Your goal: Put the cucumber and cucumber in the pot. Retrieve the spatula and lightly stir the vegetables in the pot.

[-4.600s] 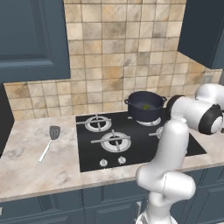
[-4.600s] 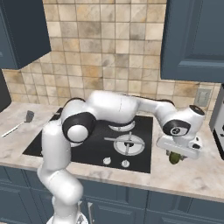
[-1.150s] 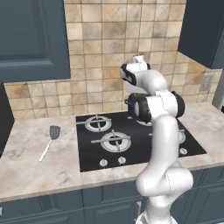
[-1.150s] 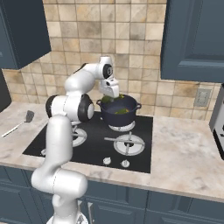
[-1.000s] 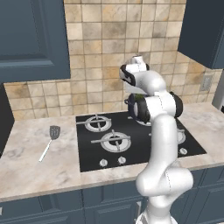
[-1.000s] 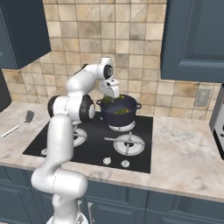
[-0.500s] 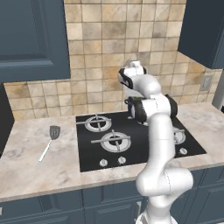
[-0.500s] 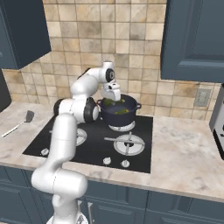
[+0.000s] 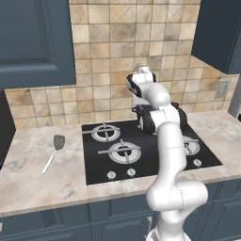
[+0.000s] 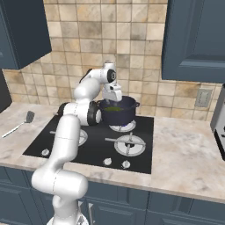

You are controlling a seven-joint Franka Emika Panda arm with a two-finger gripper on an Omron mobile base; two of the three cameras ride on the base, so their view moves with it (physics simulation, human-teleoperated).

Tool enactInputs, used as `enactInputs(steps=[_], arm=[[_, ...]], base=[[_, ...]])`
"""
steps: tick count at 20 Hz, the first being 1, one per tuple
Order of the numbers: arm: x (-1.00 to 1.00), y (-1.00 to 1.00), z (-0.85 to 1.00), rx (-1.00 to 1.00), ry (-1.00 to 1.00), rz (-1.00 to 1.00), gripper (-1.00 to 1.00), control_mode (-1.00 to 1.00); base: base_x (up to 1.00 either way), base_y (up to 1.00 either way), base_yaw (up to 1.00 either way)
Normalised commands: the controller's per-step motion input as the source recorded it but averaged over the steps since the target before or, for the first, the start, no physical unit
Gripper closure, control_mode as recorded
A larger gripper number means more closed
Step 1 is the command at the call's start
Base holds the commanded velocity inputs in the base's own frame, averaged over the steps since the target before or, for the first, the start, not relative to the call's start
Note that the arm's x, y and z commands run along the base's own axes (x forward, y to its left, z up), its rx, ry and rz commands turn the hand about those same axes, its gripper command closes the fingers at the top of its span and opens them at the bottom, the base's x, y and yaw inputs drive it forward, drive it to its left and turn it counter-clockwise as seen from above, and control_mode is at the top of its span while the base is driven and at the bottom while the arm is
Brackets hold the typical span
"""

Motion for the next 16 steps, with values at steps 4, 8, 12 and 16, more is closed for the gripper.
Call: enactInputs(steps=[4,8,12,16], arm=[[0.05,-0.13,0.01,0.09,0.06,0.00,-1.00,-1.00],[-0.31,-0.13,0.31,0.16,0.04,0.00,-1.00,-1.00],[-0.52,0.00,0.35,0.11,0.00,0.00,-1.00,-1.00],[-0.62,0.21,0.42,0.04,-0.07,0.00,-1.00,-1.00]], base=[[0.00,0.00,0.00],[0.00,0.00,0.00],[0.00,0.00,0.00],[0.00,0.00,0.00]])
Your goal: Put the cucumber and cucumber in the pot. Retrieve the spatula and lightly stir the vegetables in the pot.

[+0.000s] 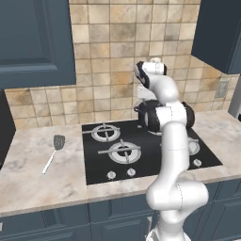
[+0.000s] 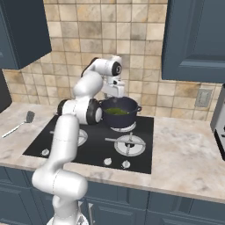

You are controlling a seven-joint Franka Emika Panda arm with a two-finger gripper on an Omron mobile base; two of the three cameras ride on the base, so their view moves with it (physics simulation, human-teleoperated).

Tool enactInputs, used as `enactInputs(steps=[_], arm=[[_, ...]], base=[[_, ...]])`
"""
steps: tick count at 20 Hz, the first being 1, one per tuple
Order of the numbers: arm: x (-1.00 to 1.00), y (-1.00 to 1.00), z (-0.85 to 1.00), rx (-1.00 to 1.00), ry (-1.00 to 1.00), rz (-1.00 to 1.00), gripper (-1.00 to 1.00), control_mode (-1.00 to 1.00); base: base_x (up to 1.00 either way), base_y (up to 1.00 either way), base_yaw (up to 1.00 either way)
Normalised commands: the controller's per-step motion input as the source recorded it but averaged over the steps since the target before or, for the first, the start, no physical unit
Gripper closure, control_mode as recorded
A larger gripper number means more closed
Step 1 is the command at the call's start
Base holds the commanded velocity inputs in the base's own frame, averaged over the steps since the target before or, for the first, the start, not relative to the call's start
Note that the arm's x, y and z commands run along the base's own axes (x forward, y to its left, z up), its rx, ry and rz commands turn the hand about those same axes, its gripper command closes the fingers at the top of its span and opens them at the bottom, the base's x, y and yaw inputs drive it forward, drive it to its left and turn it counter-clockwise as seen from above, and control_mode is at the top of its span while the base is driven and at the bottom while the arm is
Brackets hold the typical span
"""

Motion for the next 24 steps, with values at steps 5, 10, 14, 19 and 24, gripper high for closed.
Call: enactInputs(steps=[5,10,14,19,24], arm=[[-0.89,0.60,0.09,-0.05,-0.39,0.03,-1.00,-1.00],[-0.94,0.59,0.00,-0.09,-0.48,0.10,-1.00,-1.00],[-0.95,0.54,0.00,-0.07,-0.51,0.11,-1.00,-1.00],[-0.76,0.44,0.08,-0.02,-0.37,0.10,-1.00,-1.00],[-0.40,0.53,0.41,0.00,0.15,0.07,-1.00,-1.00]], base=[[0.00,0.00,0.00],[0.00,0.00,0.00],[0.00,0.00,0.00],[0.00,0.00,0.00],[0.00,0.00,0.00]])
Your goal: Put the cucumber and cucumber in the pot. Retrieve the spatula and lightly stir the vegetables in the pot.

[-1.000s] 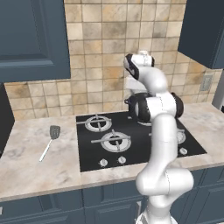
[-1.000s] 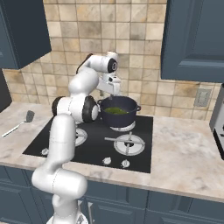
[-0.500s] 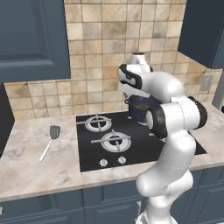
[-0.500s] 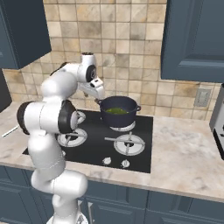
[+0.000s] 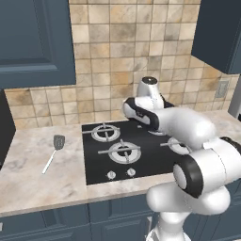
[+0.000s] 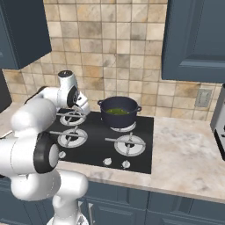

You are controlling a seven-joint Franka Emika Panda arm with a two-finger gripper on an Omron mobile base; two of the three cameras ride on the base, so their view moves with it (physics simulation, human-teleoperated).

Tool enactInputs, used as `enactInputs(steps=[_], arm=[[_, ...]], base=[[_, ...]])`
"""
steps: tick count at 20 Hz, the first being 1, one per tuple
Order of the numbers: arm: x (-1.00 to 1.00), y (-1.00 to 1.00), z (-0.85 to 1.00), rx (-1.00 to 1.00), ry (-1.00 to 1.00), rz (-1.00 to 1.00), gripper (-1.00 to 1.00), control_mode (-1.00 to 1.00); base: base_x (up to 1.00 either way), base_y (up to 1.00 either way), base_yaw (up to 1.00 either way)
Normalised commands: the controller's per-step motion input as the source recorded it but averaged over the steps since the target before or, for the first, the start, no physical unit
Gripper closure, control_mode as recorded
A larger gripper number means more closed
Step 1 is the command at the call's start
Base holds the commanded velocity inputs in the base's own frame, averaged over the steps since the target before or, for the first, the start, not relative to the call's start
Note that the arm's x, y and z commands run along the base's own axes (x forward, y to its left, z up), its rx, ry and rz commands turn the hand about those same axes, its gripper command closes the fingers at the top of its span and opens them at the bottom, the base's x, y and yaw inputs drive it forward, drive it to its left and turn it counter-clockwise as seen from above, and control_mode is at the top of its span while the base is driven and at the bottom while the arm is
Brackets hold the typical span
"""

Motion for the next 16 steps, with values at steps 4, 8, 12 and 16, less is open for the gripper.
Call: enactInputs(steps=[4,8,12,16], arm=[[-0.52,0.68,0.15,-0.02,0.10,0.12,-1.00,-1.00],[-0.41,0.75,0.09,-0.06,0.12,0.08,-1.00,-1.00],[-0.46,0.70,-0.02,-0.10,0.00,0.06,-1.00,-1.00],[-0.46,0.67,-0.08,-0.10,0.00,0.03,-1.00,-1.00]], base=[[0.00,0.00,0.00],[0.00,0.00,0.00],[0.00,0.00,0.00],[0.00,0.00,0.00]])
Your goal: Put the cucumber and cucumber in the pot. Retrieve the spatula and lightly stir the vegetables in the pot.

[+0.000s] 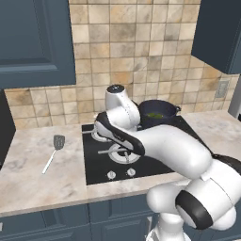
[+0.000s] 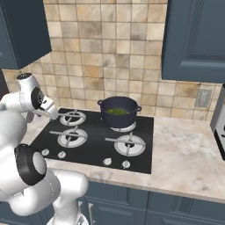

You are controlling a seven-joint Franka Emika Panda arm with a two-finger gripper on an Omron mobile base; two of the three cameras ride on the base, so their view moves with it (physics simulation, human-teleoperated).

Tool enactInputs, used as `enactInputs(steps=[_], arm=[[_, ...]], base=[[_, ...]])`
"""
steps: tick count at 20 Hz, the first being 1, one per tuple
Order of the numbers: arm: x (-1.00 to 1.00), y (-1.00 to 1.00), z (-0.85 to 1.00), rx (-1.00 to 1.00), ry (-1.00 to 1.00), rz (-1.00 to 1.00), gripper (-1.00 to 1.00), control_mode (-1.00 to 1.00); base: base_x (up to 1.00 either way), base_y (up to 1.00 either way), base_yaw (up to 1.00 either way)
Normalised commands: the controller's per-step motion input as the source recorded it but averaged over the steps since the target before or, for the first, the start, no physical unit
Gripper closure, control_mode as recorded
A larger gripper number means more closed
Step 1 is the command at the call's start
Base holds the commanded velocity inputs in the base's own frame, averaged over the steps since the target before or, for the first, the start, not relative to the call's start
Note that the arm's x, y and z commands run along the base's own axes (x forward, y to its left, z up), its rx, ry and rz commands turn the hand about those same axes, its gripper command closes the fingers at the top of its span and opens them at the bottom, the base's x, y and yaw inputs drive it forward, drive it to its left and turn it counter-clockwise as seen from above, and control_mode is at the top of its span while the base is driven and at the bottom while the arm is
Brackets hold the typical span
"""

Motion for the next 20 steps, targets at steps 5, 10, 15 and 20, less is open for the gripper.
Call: enactInputs(steps=[5,10,15,20], arm=[[-0.48,0.48,-0.11,-0.04,0.00,0.00,-1.00,-1.00],[-0.36,0.51,-0.01,0.00,0.00,0.00,-1.00,-1.00],[-0.26,0.56,0.00,0.00,0.00,0.00,-1.00,-1.00],[-0.03,0.54,-0.05,0.01,0.02,0.00,-1.00,-1.00]], base=[[0.00,0.00,0.00],[0.00,0.00,0.00],[0.00,0.00,0.00],[0.00,0.00,0.00]])
